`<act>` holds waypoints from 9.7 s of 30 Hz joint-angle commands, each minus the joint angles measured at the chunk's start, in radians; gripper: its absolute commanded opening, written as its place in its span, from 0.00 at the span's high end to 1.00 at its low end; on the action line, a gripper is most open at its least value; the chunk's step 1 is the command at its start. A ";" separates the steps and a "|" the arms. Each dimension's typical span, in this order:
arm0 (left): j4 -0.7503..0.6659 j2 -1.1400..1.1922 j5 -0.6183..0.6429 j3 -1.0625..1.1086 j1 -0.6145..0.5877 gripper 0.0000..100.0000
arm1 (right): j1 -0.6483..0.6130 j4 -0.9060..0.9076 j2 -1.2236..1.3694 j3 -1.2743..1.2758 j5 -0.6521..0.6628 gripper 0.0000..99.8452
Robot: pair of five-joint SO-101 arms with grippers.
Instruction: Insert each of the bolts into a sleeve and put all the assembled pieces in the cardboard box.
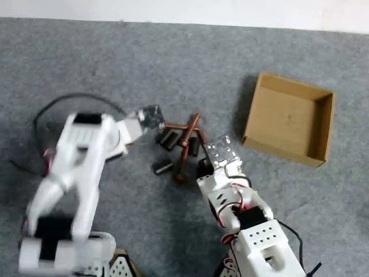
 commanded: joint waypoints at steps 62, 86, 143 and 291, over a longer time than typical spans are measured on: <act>0.120 0.496 2.180 -0.383 0.033 0.87 | 0.047 -0.033 -0.022 -0.013 0.049 1.00; 0.028 0.504 2.309 -0.334 -0.134 0.87 | 0.047 -0.033 -0.022 -0.013 0.049 1.00; -0.585 -0.716 1.941 0.654 0.093 1.00 | -0.021 -0.033 -0.027 -0.013 0.049 0.99; -0.542 -1.633 2.093 1.109 0.197 0.59 | 0.608 -0.518 0.463 -0.469 -0.049 1.00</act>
